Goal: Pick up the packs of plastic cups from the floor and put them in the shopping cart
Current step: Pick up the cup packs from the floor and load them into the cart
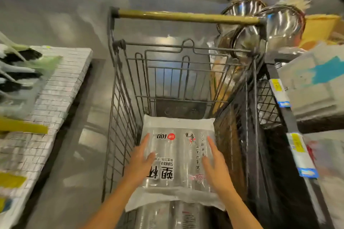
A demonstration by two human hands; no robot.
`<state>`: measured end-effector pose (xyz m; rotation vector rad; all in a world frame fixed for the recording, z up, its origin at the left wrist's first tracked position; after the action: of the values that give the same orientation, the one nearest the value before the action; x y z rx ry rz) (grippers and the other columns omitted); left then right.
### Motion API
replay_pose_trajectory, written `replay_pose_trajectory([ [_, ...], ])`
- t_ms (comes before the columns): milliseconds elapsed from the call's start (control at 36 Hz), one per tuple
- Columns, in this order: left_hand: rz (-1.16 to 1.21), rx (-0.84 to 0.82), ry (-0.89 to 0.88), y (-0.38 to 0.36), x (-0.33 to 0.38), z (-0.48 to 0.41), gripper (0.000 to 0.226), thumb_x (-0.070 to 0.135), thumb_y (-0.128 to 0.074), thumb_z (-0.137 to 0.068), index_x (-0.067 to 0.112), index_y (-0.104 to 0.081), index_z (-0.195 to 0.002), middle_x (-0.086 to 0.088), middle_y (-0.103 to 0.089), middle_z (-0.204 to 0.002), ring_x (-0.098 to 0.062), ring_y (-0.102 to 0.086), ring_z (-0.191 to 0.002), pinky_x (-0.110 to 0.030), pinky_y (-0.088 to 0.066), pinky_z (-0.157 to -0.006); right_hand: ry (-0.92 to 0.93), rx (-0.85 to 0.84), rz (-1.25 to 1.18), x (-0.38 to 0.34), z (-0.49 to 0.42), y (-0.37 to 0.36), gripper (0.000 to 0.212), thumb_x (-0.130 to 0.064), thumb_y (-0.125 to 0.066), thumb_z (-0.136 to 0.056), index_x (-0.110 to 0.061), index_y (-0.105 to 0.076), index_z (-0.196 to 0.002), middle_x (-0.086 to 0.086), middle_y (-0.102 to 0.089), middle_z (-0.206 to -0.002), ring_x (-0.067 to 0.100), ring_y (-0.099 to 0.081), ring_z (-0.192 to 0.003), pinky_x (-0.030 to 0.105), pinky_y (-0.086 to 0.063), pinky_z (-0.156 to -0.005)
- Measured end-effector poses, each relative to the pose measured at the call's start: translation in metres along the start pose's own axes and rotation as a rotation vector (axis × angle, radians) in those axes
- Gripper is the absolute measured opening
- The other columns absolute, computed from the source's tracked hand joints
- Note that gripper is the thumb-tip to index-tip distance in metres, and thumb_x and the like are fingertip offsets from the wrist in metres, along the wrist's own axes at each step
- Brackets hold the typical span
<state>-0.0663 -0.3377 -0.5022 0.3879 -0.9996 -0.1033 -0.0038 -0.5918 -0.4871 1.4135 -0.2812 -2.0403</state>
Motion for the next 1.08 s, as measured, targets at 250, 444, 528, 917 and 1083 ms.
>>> replay_pose_trajectory([
  [250, -0.084, 0.094, 0.135, -0.038, -0.078, -0.074, 0.068, 0.025, -0.048, -0.100, 0.067, -0.014, -0.141, 0.006, -0.027, -0.154, -0.012, -0.035, -0.131, -0.045, -0.031, -0.113, -0.136, -0.053, -0.174, 0.082, -0.068, -0.059, 0.064, -0.018, -0.048, -0.102, -0.058, -0.021, -0.145, -0.023, -0.018, -0.153, -0.003, -0.018, -0.141, 0.033, -0.019, -0.117],
  [444, -0.067, 0.103, 0.071, -0.047, -0.084, -0.084, 0.062, 0.026, -0.042, -0.103, 0.061, -0.013, -0.145, 0.015, -0.015, -0.154, -0.007, -0.021, -0.137, -0.042, -0.022, -0.116, -0.178, -0.067, -0.251, 0.091, -0.080, -0.066, 0.063, -0.005, -0.045, -0.102, -0.034, -0.021, -0.153, -0.022, -0.015, -0.148, -0.022, -0.019, -0.120, -0.009, -0.020, -0.091],
  [528, -0.151, 0.101, 0.079, -0.043, -0.078, -0.079, 0.063, 0.029, -0.044, -0.102, 0.059, -0.011, -0.147, 0.012, -0.014, -0.156, -0.006, -0.018, -0.138, -0.041, -0.020, -0.116, -0.167, -0.059, -0.206, 0.081, -0.076, -0.059, 0.065, -0.012, -0.047, -0.102, -0.044, -0.021, -0.152, -0.025, -0.013, -0.150, -0.006, -0.014, -0.141, 0.026, -0.017, -0.120],
  [917, -0.526, 0.094, -0.184, 0.076, 0.138, -0.014, 0.049, 0.049, -0.049, -0.092, 0.029, -0.052, -0.136, 0.008, -0.052, -0.135, -0.014, -0.055, -0.114, -0.036, -0.045, -0.100, 0.172, -0.033, 0.431, -0.149, -0.034, 0.045, 0.049, -0.039, -0.048, -0.099, -0.029, -0.042, -0.147, -0.003, -0.050, -0.142, 0.016, -0.049, -0.129, 0.035, -0.042, -0.106],
  [1083, -0.660, 0.194, -0.349, 0.155, 0.248, 0.081, 0.054, 0.057, -0.045, -0.088, 0.030, -0.051, -0.135, 0.007, -0.054, -0.138, -0.017, -0.055, -0.118, -0.040, -0.044, -0.101, 0.354, -0.018, 0.639, -0.289, 0.045, 0.082, 0.045, -0.044, -0.046, -0.098, -0.025, -0.051, -0.139, -0.001, -0.061, -0.123, 0.019, -0.060, -0.108, 0.039, -0.052, -0.090],
])
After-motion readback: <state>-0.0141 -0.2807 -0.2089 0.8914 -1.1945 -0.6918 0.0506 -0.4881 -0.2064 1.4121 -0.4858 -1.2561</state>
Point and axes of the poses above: each hand's wrist, its own z-axis away from the middle knuckle, its own y-axis out of the back of the hand, x = y × z, the point moved 8 cm from there along -z, towards the middle knuckle
